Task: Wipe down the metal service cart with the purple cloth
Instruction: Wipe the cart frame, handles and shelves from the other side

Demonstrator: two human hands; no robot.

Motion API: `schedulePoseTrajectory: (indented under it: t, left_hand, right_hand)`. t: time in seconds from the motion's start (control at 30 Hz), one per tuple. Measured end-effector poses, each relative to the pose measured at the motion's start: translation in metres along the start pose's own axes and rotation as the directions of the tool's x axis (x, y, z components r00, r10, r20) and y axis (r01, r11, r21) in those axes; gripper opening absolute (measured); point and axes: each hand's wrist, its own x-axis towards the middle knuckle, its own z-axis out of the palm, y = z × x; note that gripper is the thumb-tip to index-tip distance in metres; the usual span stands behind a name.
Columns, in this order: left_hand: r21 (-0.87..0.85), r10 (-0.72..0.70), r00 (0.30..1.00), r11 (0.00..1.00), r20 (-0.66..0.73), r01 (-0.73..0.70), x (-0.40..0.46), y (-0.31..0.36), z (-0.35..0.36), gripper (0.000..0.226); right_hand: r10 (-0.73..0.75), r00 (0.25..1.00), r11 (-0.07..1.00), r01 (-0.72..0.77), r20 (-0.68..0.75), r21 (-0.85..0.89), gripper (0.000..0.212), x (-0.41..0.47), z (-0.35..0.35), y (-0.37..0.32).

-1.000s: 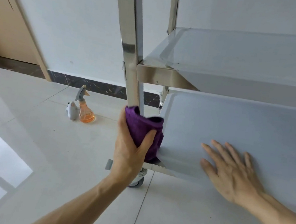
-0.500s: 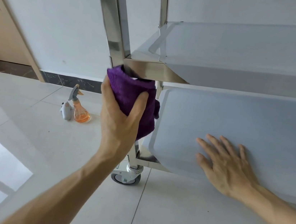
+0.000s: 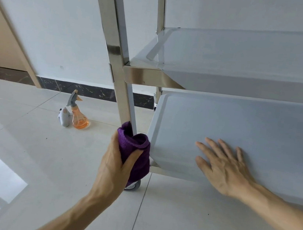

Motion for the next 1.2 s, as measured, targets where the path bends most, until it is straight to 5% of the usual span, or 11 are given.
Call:
schedulePoseTrajectory:
  t: [0.23,0.33,0.4,0.5,0.57,0.63,0.77,0.87,1.07,1.2]
  left_hand:
    - [0.170,0.072,0.993,0.984,-0.098,-0.055,-0.037,0.024,-0.037,0.046]
    - [0.108,0.094,0.995,0.990,-0.037,-0.089,-0.039,0.050,-0.034,0.043]
    - [0.039,0.115,0.993,0.993,0.006,-0.115,-0.035,0.072,-0.026,0.039]
    - [-0.071,0.184,0.981,0.981,0.059,-0.180,-0.026,0.106,-0.012,0.035]
    - [-0.096,0.252,0.963,0.965,0.091,-0.244,-0.017,0.130,-0.001,0.032]
    - [-0.102,0.316,0.942,0.947,0.114,-0.305,-0.007,0.151,0.010,0.030]
    - [-0.087,0.359,0.921,0.933,0.148,-0.350,0.012,0.186,0.034,0.026]
    - [-0.128,0.381,0.890,0.924,0.250,-0.359,0.009,0.214,0.062,0.027]
    - [-0.405,0.574,0.660,0.816,0.485,-0.413,-0.015,0.291,0.126,0.048]
    - [-0.535,0.635,0.555,0.766,0.538,-0.357,-0.027,0.333,0.186,0.034]
  right_hand:
    - [-0.012,0.997,0.998,0.007,0.072,0.061,0.059,0.005,-0.011,0.002]
    - [-0.129,0.984,0.958,0.155,-0.120,0.242,0.049,0.002,-0.029,-0.007]
    - [-0.149,0.975,0.786,0.218,-0.164,0.579,0.034,-0.008,-0.045,-0.018]
    - [-0.293,0.956,0.308,0.082,0.013,0.948,0.047,-0.025,-0.064,-0.029]
    - [-0.431,0.900,0.025,-0.059,0.064,0.998,0.057,-0.035,-0.074,-0.028]
    - [-0.474,0.877,-0.085,-0.132,0.077,0.988,0.065,-0.050,-0.088,-0.021]
    - [-0.413,0.910,-0.094,-0.028,-0.013,0.995,0.067,-0.083,-0.111,0.006]
    - [-0.206,0.977,-0.047,0.040,-0.049,0.998,0.056,-0.114,-0.126,0.031]
    - [0.135,0.982,-0.026,0.137,-0.133,0.990,0.043,-0.207,-0.148,0.102]
    - [0.428,0.895,0.107,0.085,-0.123,0.991,0.049,-0.260,-0.157,0.149]
